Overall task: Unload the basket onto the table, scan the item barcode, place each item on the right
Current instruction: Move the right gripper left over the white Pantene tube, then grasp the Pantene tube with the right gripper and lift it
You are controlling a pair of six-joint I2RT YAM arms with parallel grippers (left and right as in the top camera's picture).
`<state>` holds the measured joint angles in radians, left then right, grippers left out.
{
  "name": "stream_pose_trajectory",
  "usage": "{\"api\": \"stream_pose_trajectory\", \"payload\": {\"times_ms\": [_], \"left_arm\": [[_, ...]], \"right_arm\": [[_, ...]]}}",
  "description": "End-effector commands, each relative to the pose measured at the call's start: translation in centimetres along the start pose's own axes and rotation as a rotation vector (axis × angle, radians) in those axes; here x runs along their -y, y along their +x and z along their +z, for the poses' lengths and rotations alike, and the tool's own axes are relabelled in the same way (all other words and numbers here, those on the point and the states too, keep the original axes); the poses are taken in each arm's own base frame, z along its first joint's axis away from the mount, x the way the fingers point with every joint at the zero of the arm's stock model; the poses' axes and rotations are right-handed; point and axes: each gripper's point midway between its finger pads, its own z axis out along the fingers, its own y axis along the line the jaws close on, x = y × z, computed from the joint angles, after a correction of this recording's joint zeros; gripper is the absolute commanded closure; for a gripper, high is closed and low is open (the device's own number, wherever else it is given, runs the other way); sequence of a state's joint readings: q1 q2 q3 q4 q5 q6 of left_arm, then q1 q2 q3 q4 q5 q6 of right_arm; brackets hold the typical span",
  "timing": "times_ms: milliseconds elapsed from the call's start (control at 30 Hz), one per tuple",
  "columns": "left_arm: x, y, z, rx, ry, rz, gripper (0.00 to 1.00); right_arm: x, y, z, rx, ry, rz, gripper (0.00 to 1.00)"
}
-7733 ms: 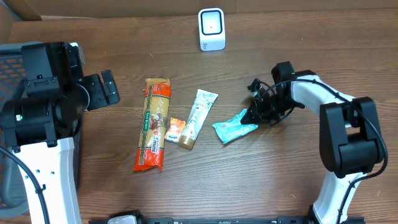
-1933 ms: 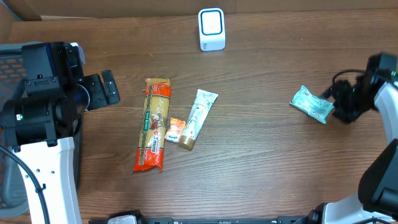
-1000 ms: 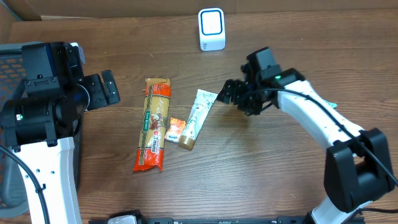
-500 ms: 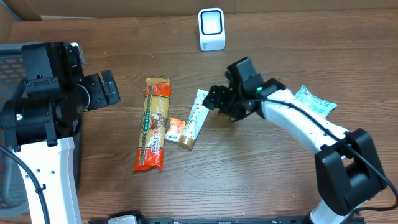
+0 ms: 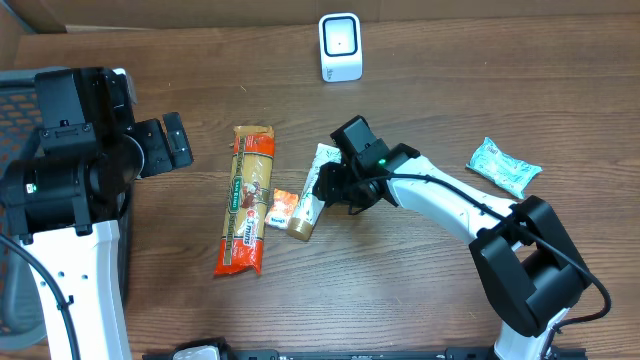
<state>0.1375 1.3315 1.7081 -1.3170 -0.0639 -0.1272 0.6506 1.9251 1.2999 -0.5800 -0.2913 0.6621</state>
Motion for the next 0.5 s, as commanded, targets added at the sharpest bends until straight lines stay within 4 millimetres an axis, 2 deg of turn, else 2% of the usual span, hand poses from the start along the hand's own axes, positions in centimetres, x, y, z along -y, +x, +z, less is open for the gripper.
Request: {"api": "stream_pose_trajectory", "payload": {"times_ms": [0, 100, 233, 467], "left_arm": [[0.2, -0.2, 0.0, 0.003, 0.007, 0.017, 0.00], [0.2, -0.2, 0.0, 0.003, 0.007, 0.017, 0.00], [0.2, -0.2, -0.1, 0.004, 0.007, 0.017, 0.00], [0.2, -0.2, 0.0, 0.003, 0.007, 0.017, 0.00]], "right_arm": [[-1.5, -3.0, -1.8, 0.097, 0.036, -0.108, 0.45], [-1.6, -3.7, -2.5, 0.103, 0.080, -0.149, 0.44], [-1.8, -4.1, -2.1, 0.068, 0.122, -0.176, 0.43], [-0.6, -2.9, 0.7, -0.041, 0.228, -0.186, 0.43]]}}
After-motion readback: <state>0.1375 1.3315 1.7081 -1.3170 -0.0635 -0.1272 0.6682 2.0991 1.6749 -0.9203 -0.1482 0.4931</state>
